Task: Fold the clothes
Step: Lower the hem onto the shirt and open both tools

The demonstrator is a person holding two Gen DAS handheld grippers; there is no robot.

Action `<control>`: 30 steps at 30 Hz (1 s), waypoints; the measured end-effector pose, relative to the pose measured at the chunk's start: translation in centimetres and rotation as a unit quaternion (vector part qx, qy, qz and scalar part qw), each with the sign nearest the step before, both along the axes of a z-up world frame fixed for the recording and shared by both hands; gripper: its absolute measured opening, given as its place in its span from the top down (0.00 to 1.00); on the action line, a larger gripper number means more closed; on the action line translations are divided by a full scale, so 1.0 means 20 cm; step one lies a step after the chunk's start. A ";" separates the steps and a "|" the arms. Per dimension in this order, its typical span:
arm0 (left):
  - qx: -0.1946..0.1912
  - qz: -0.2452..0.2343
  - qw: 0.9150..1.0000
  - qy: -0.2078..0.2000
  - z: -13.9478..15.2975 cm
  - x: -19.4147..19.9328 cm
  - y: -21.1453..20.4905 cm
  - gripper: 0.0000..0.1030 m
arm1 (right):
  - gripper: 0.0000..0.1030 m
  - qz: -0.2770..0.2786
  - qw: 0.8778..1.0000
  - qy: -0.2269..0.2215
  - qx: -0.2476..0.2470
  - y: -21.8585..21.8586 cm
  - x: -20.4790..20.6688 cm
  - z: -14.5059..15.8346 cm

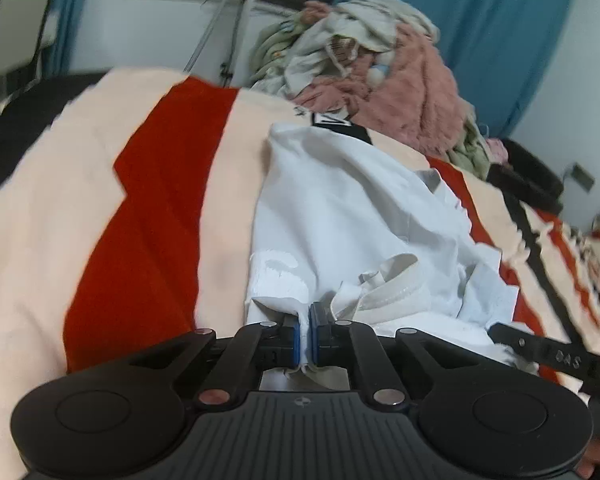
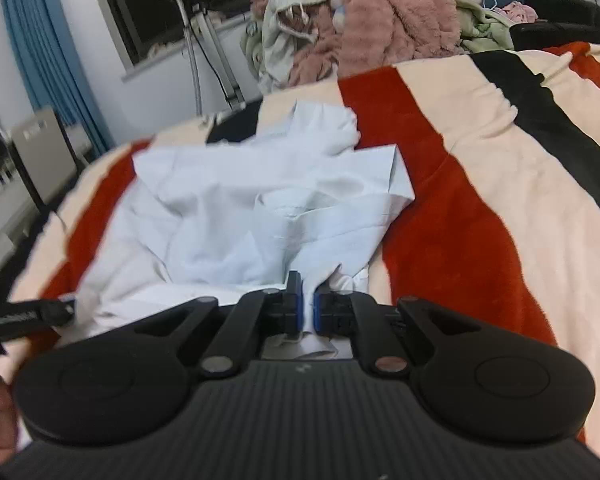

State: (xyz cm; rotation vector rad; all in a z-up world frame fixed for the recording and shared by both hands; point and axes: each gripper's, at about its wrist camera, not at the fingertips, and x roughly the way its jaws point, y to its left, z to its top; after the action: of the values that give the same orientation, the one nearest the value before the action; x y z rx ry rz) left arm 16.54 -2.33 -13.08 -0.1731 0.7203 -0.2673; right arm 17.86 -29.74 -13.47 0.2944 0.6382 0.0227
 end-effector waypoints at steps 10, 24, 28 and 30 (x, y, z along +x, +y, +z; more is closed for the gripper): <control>0.039 -0.015 0.998 -0.038 0.24 -0.20 0.01 0.50 | 0.32 0.001 1.000 -0.013 0.003 0.00 -0.10 0.13; 0.074 -0.019 0.985 -0.154 0.67 -0.89 -0.03 0.01 | 0.18 0.010 0.987 -0.142 -0.070 0.08 -0.81 0.59; 0.070 -0.005 0.985 -0.159 0.65 -1.06 0.02 0.01 | 0.18 0.007 0.987 -0.148 -0.065 0.10 -0.97 0.60; 0.067 0.005 0.985 -0.162 0.64 -1.14 0.06 0.01 | 0.18 0.007 0.986 -0.155 -0.066 0.11 -1.04 0.60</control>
State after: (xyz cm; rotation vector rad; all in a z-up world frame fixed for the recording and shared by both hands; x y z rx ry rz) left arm -6.34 -1.15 -0.34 -0.0033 0.4129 -0.2304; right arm -2.96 -27.62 -1.46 0.1533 0.3312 0.0389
